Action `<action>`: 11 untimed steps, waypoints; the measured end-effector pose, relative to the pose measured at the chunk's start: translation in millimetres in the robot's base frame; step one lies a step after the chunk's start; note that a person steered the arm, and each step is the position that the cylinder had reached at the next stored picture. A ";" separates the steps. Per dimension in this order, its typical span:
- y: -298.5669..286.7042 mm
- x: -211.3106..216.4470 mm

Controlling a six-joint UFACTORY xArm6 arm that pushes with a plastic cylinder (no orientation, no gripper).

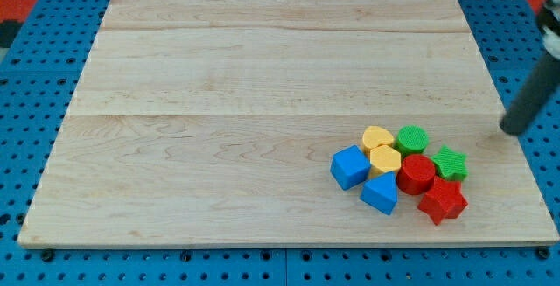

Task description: Push the green star into the green circle

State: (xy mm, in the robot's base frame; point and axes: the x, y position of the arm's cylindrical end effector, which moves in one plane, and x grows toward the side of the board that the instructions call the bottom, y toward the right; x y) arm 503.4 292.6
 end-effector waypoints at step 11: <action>-122.6 32.9</action>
